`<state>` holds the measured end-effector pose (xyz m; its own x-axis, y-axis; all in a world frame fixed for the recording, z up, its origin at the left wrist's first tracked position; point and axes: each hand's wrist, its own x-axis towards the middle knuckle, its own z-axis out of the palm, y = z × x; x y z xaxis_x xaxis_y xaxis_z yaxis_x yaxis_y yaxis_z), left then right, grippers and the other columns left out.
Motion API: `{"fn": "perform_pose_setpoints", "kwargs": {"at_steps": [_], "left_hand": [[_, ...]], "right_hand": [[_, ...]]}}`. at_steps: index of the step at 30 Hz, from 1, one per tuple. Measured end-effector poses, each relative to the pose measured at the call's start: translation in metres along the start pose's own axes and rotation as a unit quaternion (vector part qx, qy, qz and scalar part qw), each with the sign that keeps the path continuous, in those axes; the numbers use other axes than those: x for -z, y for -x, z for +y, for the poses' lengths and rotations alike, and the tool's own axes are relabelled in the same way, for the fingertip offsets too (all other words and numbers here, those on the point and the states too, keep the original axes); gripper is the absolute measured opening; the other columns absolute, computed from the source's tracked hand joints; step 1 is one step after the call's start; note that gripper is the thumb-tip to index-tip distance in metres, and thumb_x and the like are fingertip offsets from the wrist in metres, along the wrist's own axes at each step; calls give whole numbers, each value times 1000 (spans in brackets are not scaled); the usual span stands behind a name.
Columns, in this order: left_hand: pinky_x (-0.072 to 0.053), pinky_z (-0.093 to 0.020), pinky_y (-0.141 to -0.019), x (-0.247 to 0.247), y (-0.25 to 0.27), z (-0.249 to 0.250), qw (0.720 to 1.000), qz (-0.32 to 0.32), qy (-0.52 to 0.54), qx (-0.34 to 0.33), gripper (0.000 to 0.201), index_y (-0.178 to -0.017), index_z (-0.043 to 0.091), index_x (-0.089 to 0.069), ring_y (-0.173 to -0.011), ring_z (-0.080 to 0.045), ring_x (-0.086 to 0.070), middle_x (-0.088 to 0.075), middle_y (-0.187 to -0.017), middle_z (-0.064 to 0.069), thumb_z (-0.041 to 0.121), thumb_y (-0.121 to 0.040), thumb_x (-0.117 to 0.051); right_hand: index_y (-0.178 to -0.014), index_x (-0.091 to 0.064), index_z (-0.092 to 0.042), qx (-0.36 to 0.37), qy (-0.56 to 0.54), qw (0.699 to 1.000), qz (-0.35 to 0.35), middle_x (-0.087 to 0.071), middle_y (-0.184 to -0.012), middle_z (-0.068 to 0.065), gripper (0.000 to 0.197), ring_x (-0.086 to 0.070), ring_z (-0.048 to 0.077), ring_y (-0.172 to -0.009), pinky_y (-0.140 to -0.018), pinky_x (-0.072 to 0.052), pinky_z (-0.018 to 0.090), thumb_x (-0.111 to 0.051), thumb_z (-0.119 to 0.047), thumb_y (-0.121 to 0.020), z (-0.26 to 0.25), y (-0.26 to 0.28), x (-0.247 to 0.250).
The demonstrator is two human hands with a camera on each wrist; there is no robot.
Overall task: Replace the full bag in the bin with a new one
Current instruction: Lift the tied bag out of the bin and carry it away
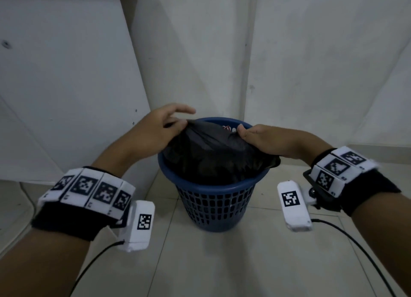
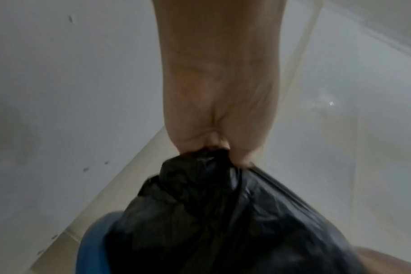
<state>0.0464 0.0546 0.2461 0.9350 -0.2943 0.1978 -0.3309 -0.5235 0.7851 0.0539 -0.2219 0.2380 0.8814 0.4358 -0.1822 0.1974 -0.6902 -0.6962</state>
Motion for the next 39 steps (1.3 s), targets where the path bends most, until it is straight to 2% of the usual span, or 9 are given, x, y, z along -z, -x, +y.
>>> {"fn": "perform_pose_setpoints", "kwargs": {"at_steps": [2,4,9,13,16,19,24,30,39], "left_hand": [[-53,-42,-95,-11,1,0,979,177,-84,-64,33,-123,33,-59,-107,-12,-63,-66,-115,9,14,-106,-38],[-47,-35,-98,-25,6,8,941,229,-175,-176,28,-122,29,-62,-111,-10,-56,-63,-118,9,22,-105,-41],[-53,-36,-88,-75,14,6,945,-73,-295,-124,51,-136,33,-52,-104,-11,-61,-65,-122,10,63,-94,-50],[-53,-44,-83,-90,8,-2,961,-36,-268,-63,31,-117,23,-60,-88,-22,-63,-69,-103,-1,45,-102,-43],[-50,-46,-90,-92,7,-1,958,-45,-272,-73,44,-126,27,-59,-97,-24,-62,-69,-110,0,53,-98,-37],[-51,-45,-85,-91,9,-1,959,-42,-262,-104,48,-123,27,-59,-94,-22,-60,-67,-106,2,57,-94,-35],[-50,-29,-80,-84,15,-2,941,20,-227,-249,36,-120,13,-67,-86,-20,-63,-72,-101,-5,34,-96,-51],[-48,-30,-101,-76,11,-8,926,84,-205,-305,34,-123,3,-67,-115,-20,-62,-65,-125,-7,16,-91,-69],[-52,-36,-89,-89,6,-1,982,-34,-133,-126,37,-132,28,-53,-101,-8,-63,-69,-114,7,42,-98,-57]], "right_hand": [[-94,-72,-25,-4,-8,1000,15,-72,-97,-1,59,-67,13,-92,-83,-49,21,-23,-57,-101,1,-3,-2],[-94,-73,-21,-3,-19,999,36,-73,-94,-1,60,-68,14,-89,-78,-49,20,-24,-56,-102,5,-7,-5],[-95,-74,-15,26,-49,997,52,-74,-92,3,60,-69,14,-86,-79,-50,24,-27,-51,-104,11,-14,-13],[-90,-74,-18,10,69,996,55,-68,-103,-2,69,-62,13,-96,-82,-44,23,-28,-70,-92,8,-14,-11],[-106,-76,-27,20,57,997,41,-57,-129,-16,70,-50,8,-123,-104,-35,26,-35,-78,-82,6,-10,-17],[-85,-77,-29,3,-18,1000,14,-73,-96,-15,60,-66,9,-96,-91,-48,29,-45,-80,-79,8,-8,-20],[-86,-57,10,67,-121,990,12,-62,-84,17,76,-61,28,-75,-75,-50,35,-67,-65,-78,8,-11,-18],[-94,-63,-9,62,-242,968,-16,-63,-94,12,45,-62,24,-88,-83,-51,32,-76,-48,-76,4,-12,-16],[-93,-67,4,40,-267,963,9,-68,-91,16,54,-66,18,-79,-74,-56,26,-65,-49,-83,14,-9,-10]]}}
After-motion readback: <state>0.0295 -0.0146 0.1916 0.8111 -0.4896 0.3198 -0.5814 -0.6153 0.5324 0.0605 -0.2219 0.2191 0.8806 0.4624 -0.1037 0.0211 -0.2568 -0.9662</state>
